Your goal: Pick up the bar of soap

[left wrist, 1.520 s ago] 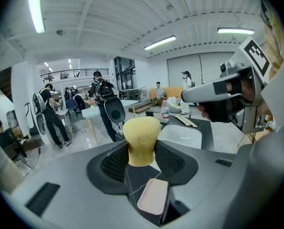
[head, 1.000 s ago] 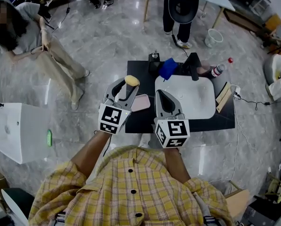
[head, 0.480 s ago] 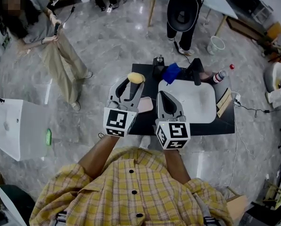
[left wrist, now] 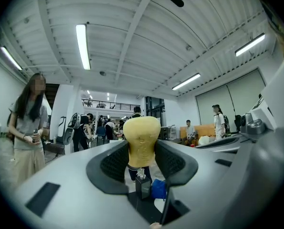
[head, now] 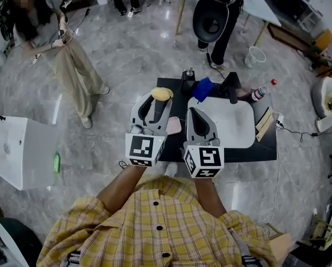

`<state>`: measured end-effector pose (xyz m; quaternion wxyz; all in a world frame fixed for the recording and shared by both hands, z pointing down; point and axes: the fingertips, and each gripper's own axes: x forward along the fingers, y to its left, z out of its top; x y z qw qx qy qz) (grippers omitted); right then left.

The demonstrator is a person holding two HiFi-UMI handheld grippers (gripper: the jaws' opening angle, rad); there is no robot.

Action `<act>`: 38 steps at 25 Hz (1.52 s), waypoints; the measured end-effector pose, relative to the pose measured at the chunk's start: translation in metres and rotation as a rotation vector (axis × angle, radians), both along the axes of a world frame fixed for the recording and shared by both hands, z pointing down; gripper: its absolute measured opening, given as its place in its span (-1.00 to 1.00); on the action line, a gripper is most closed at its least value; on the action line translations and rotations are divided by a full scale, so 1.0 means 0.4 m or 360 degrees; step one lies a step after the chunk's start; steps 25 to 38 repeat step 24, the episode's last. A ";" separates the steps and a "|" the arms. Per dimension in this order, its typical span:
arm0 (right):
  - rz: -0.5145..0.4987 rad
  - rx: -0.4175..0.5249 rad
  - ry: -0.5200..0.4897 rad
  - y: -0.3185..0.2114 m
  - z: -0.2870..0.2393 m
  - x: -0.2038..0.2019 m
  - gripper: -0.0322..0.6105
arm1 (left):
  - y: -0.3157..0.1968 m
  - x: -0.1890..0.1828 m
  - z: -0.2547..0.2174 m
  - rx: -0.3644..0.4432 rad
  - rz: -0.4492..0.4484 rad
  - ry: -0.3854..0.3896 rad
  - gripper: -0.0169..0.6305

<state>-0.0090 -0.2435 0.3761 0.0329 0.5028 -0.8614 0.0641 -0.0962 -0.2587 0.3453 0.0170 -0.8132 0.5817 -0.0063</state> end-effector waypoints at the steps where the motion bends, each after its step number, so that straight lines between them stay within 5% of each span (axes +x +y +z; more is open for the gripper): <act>1: 0.0002 0.0006 -0.0005 0.000 -0.004 -0.001 -0.84 | 0.002 0.000 -0.001 0.0002 -0.0002 0.0001 -0.39; 38: 0.0009 0.0066 -0.0066 -0.037 -0.036 -0.026 -0.84 | -0.008 -0.014 -0.036 0.0058 -0.0012 -0.0021 -0.39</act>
